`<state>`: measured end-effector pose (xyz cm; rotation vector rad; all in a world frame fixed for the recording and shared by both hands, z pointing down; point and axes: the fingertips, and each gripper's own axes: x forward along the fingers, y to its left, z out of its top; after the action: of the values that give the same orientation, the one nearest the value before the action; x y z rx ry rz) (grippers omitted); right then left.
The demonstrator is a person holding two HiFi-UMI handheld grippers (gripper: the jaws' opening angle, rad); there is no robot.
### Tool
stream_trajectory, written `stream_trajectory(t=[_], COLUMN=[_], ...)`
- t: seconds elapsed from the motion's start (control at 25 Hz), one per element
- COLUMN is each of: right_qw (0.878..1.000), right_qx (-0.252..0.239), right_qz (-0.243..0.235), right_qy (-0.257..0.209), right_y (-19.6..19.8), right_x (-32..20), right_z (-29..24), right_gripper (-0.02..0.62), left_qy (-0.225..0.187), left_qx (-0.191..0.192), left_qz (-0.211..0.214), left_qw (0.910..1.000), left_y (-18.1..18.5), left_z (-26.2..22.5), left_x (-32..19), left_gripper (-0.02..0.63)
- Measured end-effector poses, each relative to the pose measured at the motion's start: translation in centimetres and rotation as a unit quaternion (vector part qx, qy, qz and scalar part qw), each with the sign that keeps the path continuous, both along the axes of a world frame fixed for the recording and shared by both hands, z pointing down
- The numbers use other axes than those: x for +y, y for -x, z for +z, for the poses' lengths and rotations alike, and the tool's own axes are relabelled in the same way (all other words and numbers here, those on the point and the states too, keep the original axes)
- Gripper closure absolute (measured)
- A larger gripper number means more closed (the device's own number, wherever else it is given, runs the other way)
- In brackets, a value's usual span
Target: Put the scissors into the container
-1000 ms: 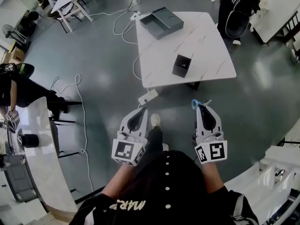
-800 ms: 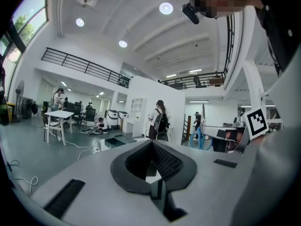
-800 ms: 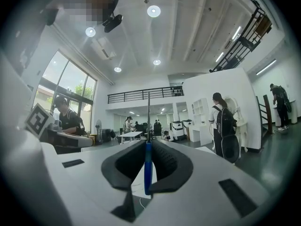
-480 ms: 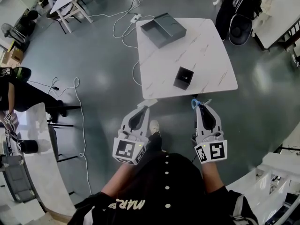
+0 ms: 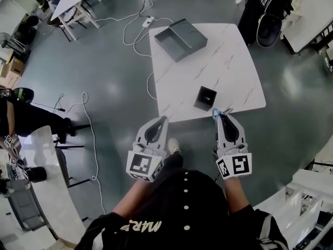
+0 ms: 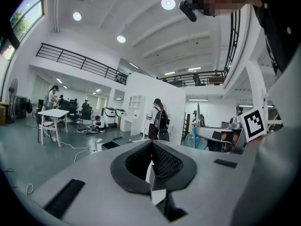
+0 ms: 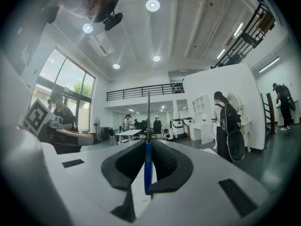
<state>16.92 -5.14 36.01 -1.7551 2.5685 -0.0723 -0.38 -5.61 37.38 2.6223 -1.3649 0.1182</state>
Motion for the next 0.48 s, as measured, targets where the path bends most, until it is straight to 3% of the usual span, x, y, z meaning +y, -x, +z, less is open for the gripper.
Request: stream_trajectory(t=[0.48], right_qw=[1.0], right_qx=[-0.003], right_qz=[0.0], right_qy=[0.001], right_y=[1.9], right_x=[-8.3], right_z=[0.6], right_gripper=[0.543], left_qy=[-0.002], left_qx=[-0.001], left_qz=[0.005], left_qw=[1.0], left_y=[1.4], left_z=[0.2], left_x=[-7.9], left_gripper=[0.58])
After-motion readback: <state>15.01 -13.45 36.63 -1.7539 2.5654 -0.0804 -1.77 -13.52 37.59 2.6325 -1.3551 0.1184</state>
